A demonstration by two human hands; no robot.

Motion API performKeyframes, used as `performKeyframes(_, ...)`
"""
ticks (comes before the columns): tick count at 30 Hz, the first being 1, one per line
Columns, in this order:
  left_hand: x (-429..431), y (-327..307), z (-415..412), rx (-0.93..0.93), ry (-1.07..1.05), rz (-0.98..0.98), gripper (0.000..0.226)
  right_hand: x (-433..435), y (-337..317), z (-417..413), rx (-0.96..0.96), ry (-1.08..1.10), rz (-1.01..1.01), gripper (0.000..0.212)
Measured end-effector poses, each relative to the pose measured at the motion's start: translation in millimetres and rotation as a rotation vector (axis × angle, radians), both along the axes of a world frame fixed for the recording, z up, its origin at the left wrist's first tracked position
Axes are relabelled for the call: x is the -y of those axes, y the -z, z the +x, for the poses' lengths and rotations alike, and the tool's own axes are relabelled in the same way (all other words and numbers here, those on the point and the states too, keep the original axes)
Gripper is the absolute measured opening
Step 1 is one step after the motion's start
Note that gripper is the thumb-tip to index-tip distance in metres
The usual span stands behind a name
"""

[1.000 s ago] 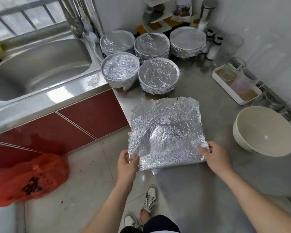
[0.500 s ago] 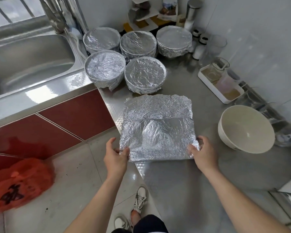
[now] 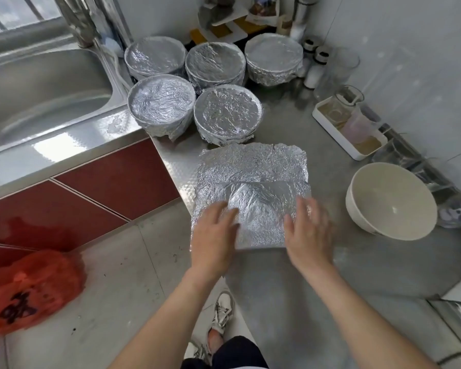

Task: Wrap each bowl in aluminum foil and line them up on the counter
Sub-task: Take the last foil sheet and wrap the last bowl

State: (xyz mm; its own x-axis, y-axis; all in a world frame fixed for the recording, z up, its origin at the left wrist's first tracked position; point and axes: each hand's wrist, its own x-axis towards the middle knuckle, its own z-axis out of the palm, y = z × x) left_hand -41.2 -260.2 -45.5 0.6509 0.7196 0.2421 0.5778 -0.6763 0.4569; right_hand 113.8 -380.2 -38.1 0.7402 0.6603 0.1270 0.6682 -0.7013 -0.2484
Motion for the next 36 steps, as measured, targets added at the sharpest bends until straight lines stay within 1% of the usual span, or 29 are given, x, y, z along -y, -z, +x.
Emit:
performKeyframes(1, 4.7, 5.3, 8.9, -0.08, 0.094, 0.009, 0.041, -7.5, 1.2, -13.8, -0.058, -0.107, -0.024, 0.053)
performKeyframes(2, 10.1, 11.1, 14.4, -0.176, 0.156, -0.004, 0.047, -12.1, 6.2, -26.9, -0.119, -0.206, -0.069, 0.057)
performKeyframes(3, 12.7, 19.2, 16.4, -0.261, 0.178, -0.018, 0.053, -16.0, 12.6, -36.2, -0.16, -0.28, -0.121, 0.059)
performKeyframes(5, 15.5, 35.7, 8.9, -0.359, 0.141, -0.043, 0.058, -16.2, 25.8, -43.3, -0.228, -0.33, -0.201, 0.062)
performKeyframes(7, 17.2, 47.3, -4.2, -0.403, 0.108, -0.048, 0.062, -10.7, 37.4, -41.4, -0.227, -0.337, -0.254, 0.063)
performKeyframes(10, 19.6, 49.7, -10.4, -0.444, 0.088, -0.055, 0.065, -4.5, 45.5, -37.1, -0.144, -0.343, -0.296, 0.061)
performKeyframes(15, 21.9, 49.4, -11.8, -0.472, 0.065, -0.068, 0.065, -0.7, 47.8, -32.4, -0.105, -0.375, -0.358, 0.059)
performKeyframes(19, 22.3, 49.7, -9.9, -0.5, 0.053, -0.081, 0.065, 3.0, 29.3, -32.4, -0.102, -0.337, -0.291, 0.061)
performKeyframes(21, 21.0, 48.7, -8.7, -0.513, 0.056, -0.093, 0.065, 15.4, 25.5, -38.2, -0.098, -0.398, -0.288, 0.063)
performKeyframes(23, 20.9, 48.0, -9.0, -0.514, 0.059, -0.097, 0.067, 33.2, 28.5, -42.5, -0.113, -0.431, -0.341, 0.065)
performKeyframes(26, 24.1, 46.7, -10.3, -0.506, 0.041, -0.116, 0.068, 46.8, 30.5, -35.2, -0.181, -0.408, -0.428, 0.068)
performKeyframes(29, 21.9, 41.7, -12.2, -0.526, 0.043, -0.121, 0.07, 49.4, 23.7, -23.0, -0.211, -0.363, -0.435, 0.078)
performKeyframes(33, 22.3, 29.7, -7.2, -0.577, 0.067, -0.192, 0.078, 55.5, 17.0, -14.3, -0.254, -0.387, -0.532, 0.091)
performKeyframes(36, 25.4, 22.8, -5.3, -0.621, 0.071, -0.223, 0.085, 54.7, 12.9, -8.8, -0.278, -0.397, -0.538, 0.096)
